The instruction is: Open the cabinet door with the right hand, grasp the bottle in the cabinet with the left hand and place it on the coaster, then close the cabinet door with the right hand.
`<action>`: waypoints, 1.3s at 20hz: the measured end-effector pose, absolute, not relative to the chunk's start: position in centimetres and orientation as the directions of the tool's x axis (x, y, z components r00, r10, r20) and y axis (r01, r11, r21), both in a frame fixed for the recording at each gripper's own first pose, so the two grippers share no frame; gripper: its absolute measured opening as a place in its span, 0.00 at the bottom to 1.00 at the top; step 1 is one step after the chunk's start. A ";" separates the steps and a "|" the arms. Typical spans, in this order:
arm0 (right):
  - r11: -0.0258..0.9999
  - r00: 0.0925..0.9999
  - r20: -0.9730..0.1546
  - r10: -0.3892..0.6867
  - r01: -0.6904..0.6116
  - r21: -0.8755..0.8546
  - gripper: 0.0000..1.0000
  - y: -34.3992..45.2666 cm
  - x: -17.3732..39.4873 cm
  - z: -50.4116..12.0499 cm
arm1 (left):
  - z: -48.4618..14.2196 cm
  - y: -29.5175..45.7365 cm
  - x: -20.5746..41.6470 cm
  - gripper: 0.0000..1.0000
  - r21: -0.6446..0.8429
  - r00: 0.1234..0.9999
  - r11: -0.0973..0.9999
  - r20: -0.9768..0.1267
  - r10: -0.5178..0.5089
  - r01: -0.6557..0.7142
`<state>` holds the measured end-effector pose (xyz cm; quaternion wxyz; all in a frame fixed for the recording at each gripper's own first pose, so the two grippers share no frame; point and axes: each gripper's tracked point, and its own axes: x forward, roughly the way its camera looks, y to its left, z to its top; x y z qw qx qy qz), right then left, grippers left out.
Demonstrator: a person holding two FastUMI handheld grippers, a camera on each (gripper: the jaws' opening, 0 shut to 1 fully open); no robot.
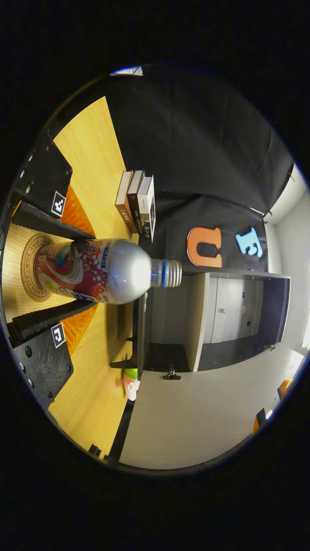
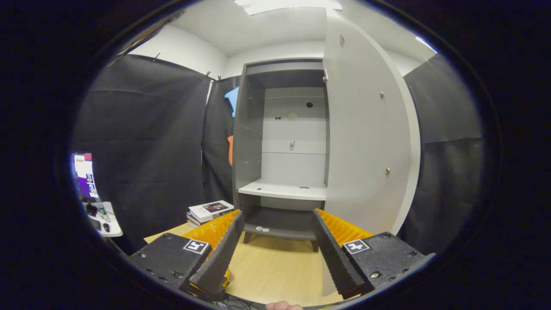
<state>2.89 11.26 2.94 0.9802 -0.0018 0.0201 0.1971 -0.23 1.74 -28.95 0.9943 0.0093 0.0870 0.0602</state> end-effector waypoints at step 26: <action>0.934 0.934 0.005 0.356 -0.356 0.023 0.98 10.3 0.9 4.7 | -9.7 2.6 -2.3 0.95 0.007 0.982 0.998 -0.177 0.066 -0.066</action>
